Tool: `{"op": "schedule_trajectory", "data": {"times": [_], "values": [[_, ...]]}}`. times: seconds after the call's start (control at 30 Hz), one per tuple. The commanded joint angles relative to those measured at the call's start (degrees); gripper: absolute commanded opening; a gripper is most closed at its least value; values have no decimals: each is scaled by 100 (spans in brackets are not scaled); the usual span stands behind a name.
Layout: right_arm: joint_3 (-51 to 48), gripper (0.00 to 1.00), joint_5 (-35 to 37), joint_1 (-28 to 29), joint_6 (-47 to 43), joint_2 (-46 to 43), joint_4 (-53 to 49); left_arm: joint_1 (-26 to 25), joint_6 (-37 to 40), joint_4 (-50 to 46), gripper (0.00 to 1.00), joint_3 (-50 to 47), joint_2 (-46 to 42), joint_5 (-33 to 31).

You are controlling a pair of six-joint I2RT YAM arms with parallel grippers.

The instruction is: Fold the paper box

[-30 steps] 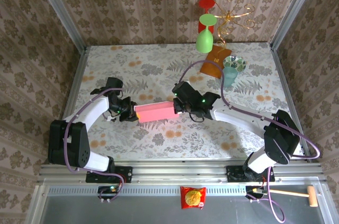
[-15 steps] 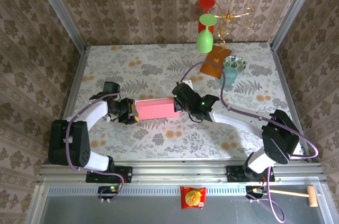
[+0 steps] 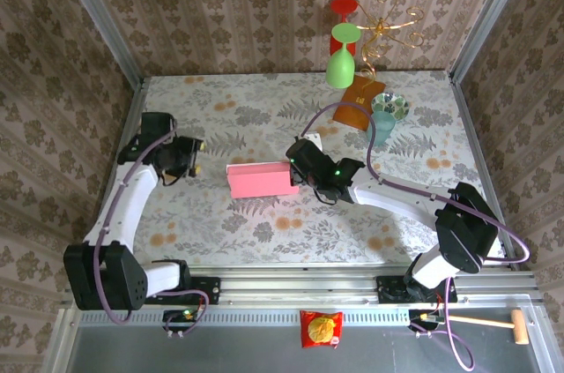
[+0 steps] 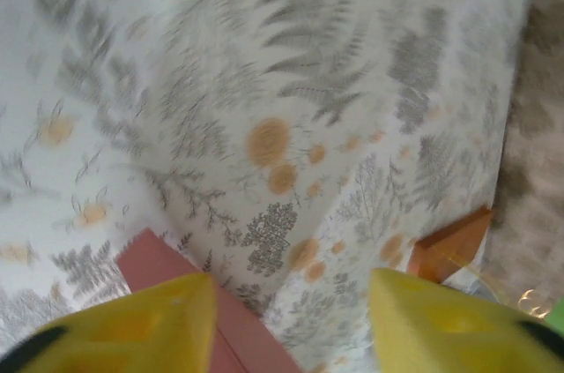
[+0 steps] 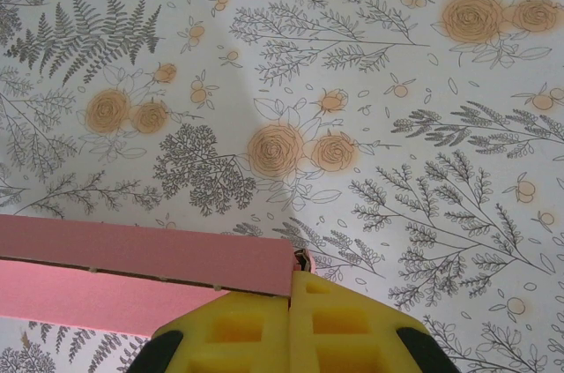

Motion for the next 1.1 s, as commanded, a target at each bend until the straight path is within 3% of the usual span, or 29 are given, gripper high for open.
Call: {"op": "schedule_trajectory", "data": {"times": [0.0, 0.1, 0.23, 0.37, 0.43, 0.63, 0.77, 1.07], "values": [[-144, 0, 75, 41, 93, 273, -880, -247, 2739, -603, 35, 402, -150, -424], [-118, 0, 85, 40, 76, 288, -895, -503, 3586, -518, 30, 470, -105, -46], [-85, 0, 103, 42, 74, 292, -936, -645, 3369, -699, 32, 706, 130, 196], [-57, 0, 128, 48, 76, 285, -978, -814, 2296, -1322, 22, 910, 316, 137], [-51, 0, 142, 51, 83, 272, -978, -871, 1684, -1581, 22, 904, 325, 102], [-48, 0, 159, 65, 108, 277, -986, -906, 156, -1699, 39, 634, -14, 114], [-17, 0, 158, 82, 115, 310, -997, -947, -410, -1255, 48, 417, -1, 643], [38, 0, 167, 76, 104, 358, -1031, -1133, -1369, -451, 48, -402, -186, 1059]]}}
